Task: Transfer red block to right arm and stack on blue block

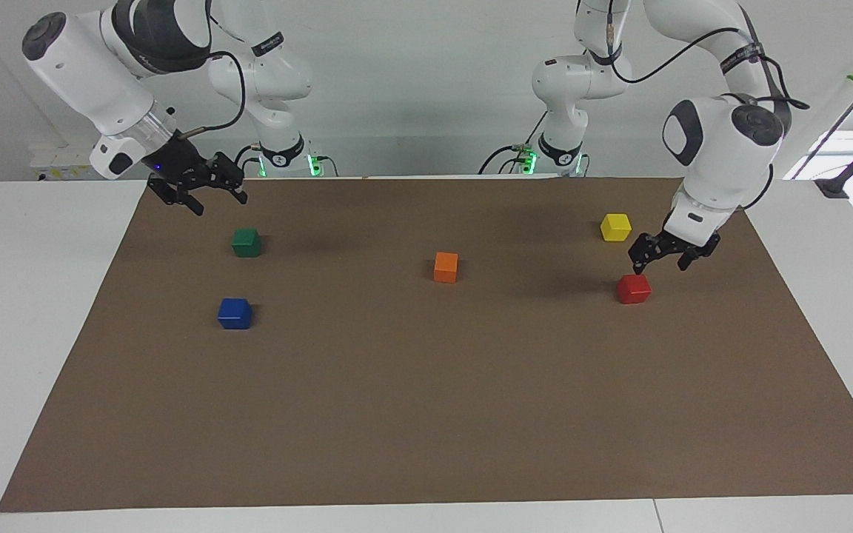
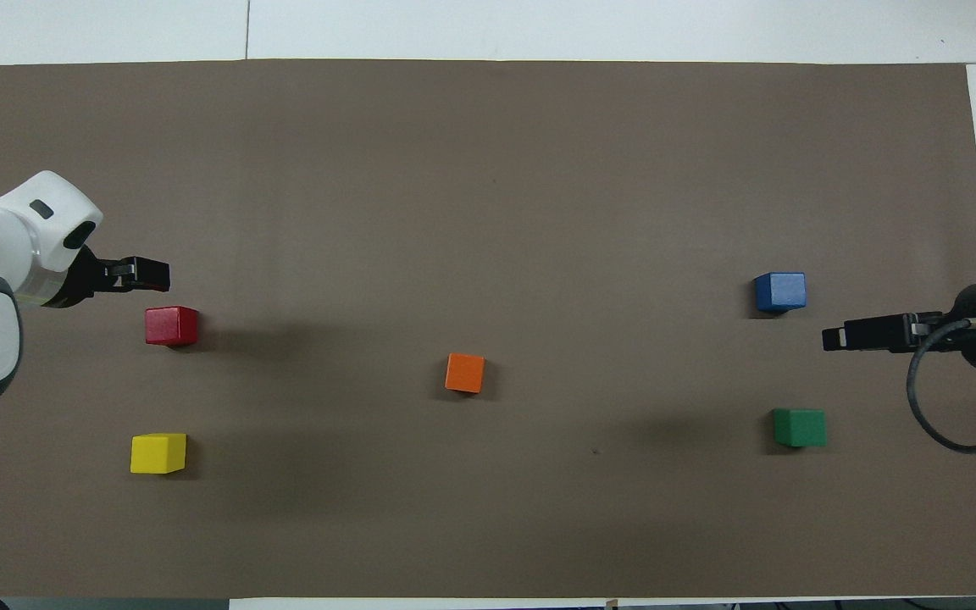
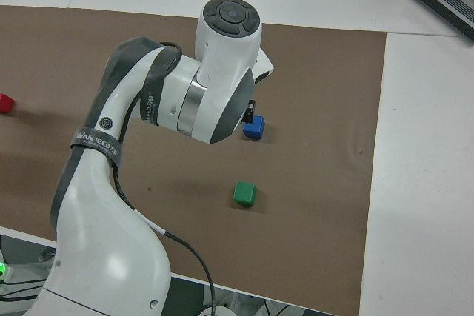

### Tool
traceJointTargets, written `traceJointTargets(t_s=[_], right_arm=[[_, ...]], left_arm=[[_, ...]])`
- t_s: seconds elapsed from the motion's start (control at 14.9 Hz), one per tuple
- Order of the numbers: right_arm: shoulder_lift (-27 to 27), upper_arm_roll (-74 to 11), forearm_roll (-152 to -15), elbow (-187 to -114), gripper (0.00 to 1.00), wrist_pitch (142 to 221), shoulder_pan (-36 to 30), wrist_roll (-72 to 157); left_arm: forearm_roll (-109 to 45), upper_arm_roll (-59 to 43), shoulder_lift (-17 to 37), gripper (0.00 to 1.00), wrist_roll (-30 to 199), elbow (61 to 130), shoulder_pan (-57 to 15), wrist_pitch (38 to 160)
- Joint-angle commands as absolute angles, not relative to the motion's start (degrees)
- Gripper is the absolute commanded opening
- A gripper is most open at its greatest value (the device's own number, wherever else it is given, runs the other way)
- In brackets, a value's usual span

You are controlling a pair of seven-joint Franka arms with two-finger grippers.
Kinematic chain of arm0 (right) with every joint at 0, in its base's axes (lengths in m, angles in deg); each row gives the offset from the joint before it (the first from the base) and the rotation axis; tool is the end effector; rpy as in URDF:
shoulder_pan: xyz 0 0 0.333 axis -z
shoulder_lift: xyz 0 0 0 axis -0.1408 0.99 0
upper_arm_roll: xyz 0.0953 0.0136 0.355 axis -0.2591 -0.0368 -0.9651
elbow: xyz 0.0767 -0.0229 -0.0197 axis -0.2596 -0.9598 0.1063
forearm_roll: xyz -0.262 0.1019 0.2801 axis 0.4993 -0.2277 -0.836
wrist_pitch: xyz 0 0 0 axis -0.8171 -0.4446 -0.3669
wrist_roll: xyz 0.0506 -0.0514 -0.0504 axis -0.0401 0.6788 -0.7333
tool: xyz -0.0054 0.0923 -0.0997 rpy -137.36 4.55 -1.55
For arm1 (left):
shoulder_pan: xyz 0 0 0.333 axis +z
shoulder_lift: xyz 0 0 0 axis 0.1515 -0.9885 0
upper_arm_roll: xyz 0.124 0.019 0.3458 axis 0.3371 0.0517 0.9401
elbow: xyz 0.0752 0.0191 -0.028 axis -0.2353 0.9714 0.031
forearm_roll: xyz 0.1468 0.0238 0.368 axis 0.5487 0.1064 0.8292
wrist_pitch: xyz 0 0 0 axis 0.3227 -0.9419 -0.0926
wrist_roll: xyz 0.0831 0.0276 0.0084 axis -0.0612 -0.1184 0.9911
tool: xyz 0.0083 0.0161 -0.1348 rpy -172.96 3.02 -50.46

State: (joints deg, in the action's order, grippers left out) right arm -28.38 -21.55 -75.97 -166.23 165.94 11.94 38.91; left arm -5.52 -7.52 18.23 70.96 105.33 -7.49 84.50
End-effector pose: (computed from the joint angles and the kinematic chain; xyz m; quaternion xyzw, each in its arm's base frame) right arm 0.4737 -0.0086 0.5466 -0.9797 0.0009 0.0066 0.2001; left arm 0.5622 -0.0096 0.4363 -0.9997 -0.0011 -0.0222 0.0051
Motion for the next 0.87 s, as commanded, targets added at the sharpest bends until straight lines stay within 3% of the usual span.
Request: traceJointTargets(t_s=[0.0,0.33,0.74,0.8], right_arm=[[-29.85,-22.13,-88.77,-171.4,1.0,168.23,14.32,28.88],[-24.85,-22.13,-110.23,-174.57,1.0,161.49,19.6,14.54],[-23.53,-22.3,-126.67,-178.88,1.0,153.31,17.42,9.86],[-23.17,-22.3,-128.96,-179.76,1.0,151.29,17.15,9.77]], left_arm=[[-6.1,-7.49,16.52,1.0,69.57,110.63,-7.13,92.5],[-6.1,-7.49,15.37,1.0,68.52,114.76,-5.29,98.13],[-6.1,-7.49,13.35,1.0,68.6,116.88,-5.29,100.25],[-6.1,-7.58,13.35,0.82,69.21,116.71,-5.29,99.82]])
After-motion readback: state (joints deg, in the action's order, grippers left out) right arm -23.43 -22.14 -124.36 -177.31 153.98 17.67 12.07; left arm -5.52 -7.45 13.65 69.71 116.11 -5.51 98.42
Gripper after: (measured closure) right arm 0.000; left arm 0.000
